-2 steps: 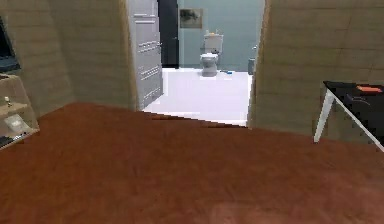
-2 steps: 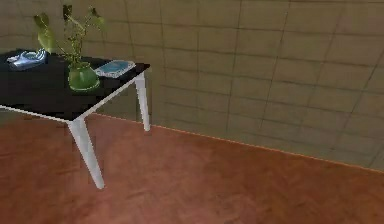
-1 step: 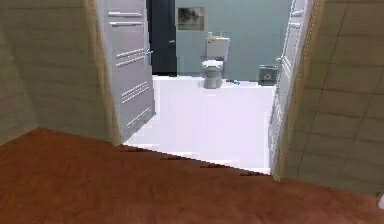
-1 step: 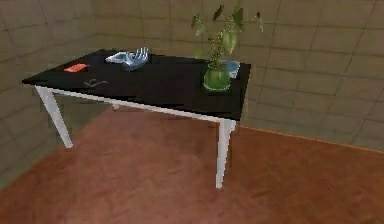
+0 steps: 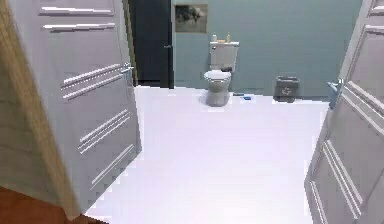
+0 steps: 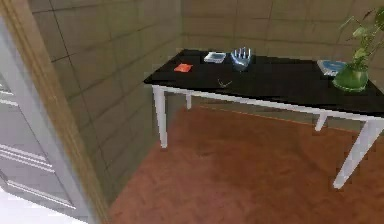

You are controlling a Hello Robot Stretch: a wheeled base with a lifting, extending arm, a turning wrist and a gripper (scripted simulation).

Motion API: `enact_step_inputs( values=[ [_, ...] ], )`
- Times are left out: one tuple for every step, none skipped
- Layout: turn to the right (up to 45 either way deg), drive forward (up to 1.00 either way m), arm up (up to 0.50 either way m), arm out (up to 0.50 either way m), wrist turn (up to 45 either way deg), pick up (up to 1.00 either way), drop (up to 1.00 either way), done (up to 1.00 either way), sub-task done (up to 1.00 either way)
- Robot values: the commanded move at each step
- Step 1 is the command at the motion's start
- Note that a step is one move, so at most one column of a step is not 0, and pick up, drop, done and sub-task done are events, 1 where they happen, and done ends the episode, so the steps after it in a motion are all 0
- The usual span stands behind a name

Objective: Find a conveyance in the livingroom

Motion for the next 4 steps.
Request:
enact_step_inputs(
  values=[
    [0.0,1.00,0.00,0.00,0.0,0.00,0.00,0.00,0.00],
    [0.0,1.00,0.00,0.00,0.0,0.00,0.00,0.00,0.00],
    [21.0,0.00,0.00,0.00,0.0,0.00,0.00,0.00,0.00],
    [0.0,0.15,0.00,0.00,0.0,0.00,0.00,0.00,0.00]
  ],
)
